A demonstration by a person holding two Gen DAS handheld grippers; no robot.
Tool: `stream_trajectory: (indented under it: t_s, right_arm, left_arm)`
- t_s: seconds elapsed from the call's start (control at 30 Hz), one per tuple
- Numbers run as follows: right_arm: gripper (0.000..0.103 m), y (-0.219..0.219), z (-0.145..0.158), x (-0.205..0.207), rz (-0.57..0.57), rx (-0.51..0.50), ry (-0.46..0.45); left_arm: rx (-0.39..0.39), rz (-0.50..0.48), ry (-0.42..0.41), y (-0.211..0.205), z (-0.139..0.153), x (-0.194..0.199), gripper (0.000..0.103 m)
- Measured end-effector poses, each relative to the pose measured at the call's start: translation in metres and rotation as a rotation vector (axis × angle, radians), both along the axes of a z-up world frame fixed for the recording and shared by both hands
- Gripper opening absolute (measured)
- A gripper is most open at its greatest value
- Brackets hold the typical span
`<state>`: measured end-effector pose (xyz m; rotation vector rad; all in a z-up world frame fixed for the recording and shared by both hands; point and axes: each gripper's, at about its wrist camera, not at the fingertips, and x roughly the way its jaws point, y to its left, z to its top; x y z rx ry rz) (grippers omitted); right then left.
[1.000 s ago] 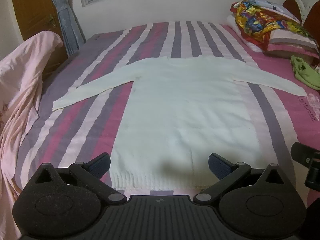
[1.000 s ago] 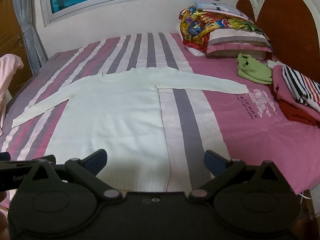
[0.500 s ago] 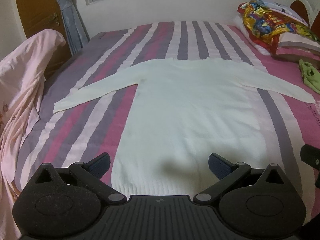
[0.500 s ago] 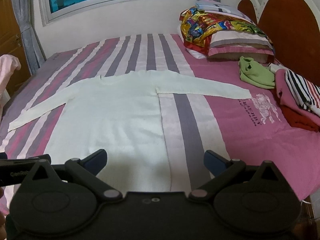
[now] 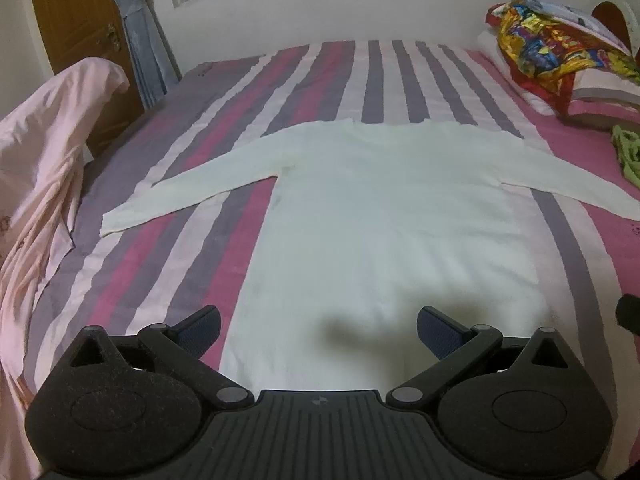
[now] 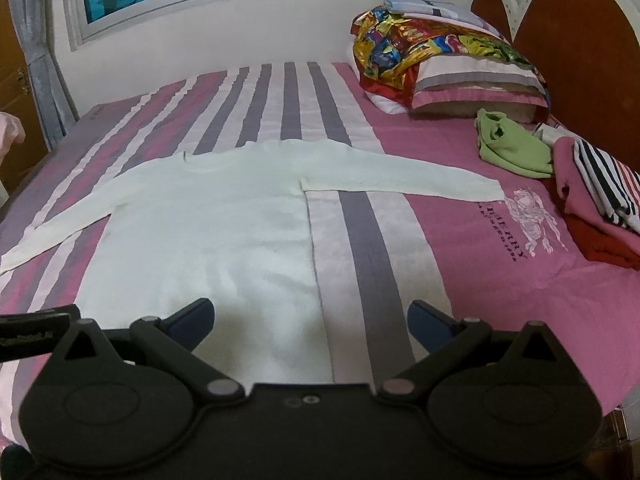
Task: Fold small clothes
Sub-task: 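Move the right tool toward the sweater's sleeve cuff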
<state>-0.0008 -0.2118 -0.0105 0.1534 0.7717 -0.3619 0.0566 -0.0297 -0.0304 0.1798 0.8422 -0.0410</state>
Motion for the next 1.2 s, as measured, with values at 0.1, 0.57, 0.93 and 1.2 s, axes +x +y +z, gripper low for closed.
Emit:
stream_trajectory:
  t_s: [0.1,0.57,0.93,1.2]
  right_arm:
    - [0.103,-0.004,0.000,0.009,-0.007,0.006,-0.003]
    - [0.103,-0.033,-0.015,0.072,-0.036,0.003,0.015]
    - [0.103,-0.067,-0.035,0.123,-0.056,-0.012,0.031]
    - [0.093,-0.103,-0.058,0.162,-0.091,-0.012,0.064]
  left_arm:
    - [0.003,0.005,0.001,-0.002,-0.002,0.011,0.103]
    - [0.000,0.028,0.014,-0.020,-0.017,0.081,0.103]
    - [0.011,0.016,0.034,-0.051,-0.038,0.135,0.103]
    - [0.012,0.016,0.051,-0.075,-0.055,0.178,0.103]
